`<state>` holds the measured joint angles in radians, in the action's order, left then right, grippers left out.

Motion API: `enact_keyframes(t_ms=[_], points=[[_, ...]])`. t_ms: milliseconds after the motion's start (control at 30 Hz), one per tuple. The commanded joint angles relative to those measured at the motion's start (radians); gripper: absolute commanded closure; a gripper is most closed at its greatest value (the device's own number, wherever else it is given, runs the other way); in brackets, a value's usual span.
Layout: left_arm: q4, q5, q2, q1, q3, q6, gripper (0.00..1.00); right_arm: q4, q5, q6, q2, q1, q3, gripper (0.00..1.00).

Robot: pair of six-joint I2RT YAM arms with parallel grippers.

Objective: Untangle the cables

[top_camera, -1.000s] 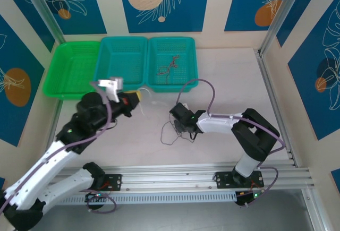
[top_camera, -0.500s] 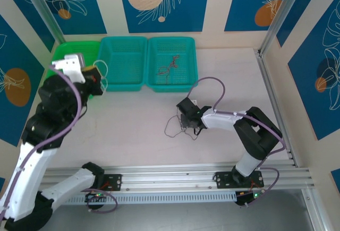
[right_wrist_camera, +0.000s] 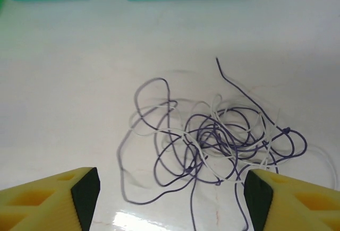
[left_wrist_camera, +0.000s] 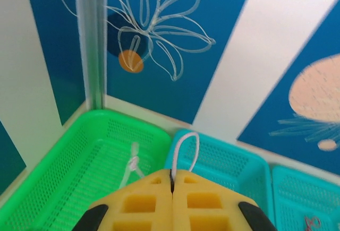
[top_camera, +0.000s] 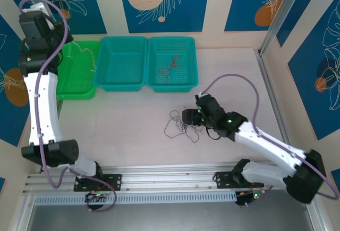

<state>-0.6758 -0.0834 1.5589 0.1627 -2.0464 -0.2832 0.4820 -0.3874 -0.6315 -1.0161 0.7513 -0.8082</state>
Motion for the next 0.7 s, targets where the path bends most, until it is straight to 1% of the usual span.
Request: enact_keyframes(t_ms=[0, 167, 200, 267, 400, 467, 533, 567, 633, 667], points=[[-0.02, 0.067, 0.098, 0.069, -0.124, -0.045, 1.0, 0.092, 0.017, -0.006, 0.121, -0.013, 0.016, 0.24], [-0.116, 0.088, 0.332, 0.118, -0.373, -0.062, 1.0, 0.177, -0.028, -0.035, 0.221, -0.032, 0.004, 0.22], [-0.114, 0.096, 0.368, 0.127, -0.383, -0.085, 1.0, 0.181, -0.029, -0.041, 0.233, -0.034, 0.007, 0.22], [-0.096, 0.092, 0.403, 0.134, -0.346, -0.1, 1.0, 0.176, -0.024, -0.052, 0.245, -0.039, 0.015, 0.22], [-0.098, 0.115, 0.487, 0.135, -0.301, -0.078, 1.0, 0.164, -0.004, -0.052, 0.246, -0.044, 0.017, 0.22], [-0.076, 0.099, 0.504, 0.135, -0.254, -0.076, 1.0, 0.168, 0.001, -0.042, 0.245, -0.046, 0.011, 0.22], [-0.085, 0.084, 0.527, 0.138, -0.245, -0.071, 1.0, 0.181, -0.001, -0.034, 0.246, -0.049, 0.002, 0.22], [-0.095, 0.083, 0.54, 0.139, -0.244, -0.067, 0.89, 0.19, -0.002, -0.032, 0.247, -0.05, -0.002, 0.22], [-0.1, 0.091, 0.548, 0.142, -0.237, -0.065, 0.5, 0.197, -0.005, -0.028, 0.253, -0.053, -0.001, 0.22], [-0.095, 0.102, 0.542, 0.142, -0.227, -0.066, 0.34, 0.195, -0.004, -0.028, 0.257, -0.056, 0.005, 0.22]])
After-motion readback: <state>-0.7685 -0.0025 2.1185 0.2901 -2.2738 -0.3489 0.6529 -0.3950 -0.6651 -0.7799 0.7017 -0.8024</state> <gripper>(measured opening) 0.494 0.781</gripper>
